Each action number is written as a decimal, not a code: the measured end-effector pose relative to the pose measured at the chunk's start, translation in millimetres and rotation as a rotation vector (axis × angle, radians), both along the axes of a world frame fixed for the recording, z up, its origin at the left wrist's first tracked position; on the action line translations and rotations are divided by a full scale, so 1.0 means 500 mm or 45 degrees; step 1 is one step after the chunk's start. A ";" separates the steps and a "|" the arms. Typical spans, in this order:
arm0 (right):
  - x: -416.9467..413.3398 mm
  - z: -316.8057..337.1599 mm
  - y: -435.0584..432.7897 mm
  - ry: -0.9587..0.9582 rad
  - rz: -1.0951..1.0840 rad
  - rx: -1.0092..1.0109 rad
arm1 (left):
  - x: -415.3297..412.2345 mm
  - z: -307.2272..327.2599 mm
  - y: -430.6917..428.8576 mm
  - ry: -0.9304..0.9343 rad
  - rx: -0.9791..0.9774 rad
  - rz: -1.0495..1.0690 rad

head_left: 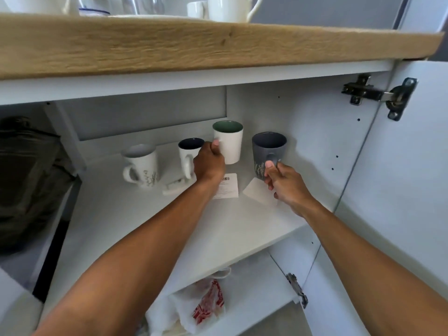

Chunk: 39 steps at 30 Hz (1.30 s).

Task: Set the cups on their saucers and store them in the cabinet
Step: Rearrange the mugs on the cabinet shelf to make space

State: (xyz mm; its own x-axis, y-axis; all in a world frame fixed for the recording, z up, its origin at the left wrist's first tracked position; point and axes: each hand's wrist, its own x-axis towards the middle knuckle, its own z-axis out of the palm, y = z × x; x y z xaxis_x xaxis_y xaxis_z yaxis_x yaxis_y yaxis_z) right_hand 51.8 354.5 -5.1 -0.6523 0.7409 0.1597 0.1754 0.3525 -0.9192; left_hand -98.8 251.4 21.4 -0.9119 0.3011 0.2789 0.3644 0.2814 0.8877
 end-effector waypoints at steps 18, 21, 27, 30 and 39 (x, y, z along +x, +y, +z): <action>-0.135 -0.064 0.070 0.019 -0.014 0.200 | -0.134 -0.080 0.138 -0.027 -0.085 -0.050; -0.153 -0.060 0.073 0.006 -0.024 0.283 | -0.144 -0.083 0.151 -0.013 -0.106 -0.072; -0.192 -0.064 0.081 0.011 -0.090 0.406 | -0.160 -0.087 0.173 0.009 -0.172 -0.076; -0.203 -0.069 0.086 0.029 -0.136 0.453 | -0.165 -0.091 0.179 0.011 -0.192 -0.065; -0.211 -0.074 0.107 0.028 -0.125 0.482 | -0.179 -0.106 0.192 -0.034 -0.179 -0.059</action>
State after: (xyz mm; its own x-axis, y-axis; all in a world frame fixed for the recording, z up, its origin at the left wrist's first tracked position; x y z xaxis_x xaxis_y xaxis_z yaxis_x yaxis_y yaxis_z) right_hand -53.8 408.2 -42.3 -0.5746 0.6857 0.4468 0.2070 0.6499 -0.7313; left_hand -188.5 347.2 -31.6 -0.9028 0.3772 0.2065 0.3564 0.3875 0.8502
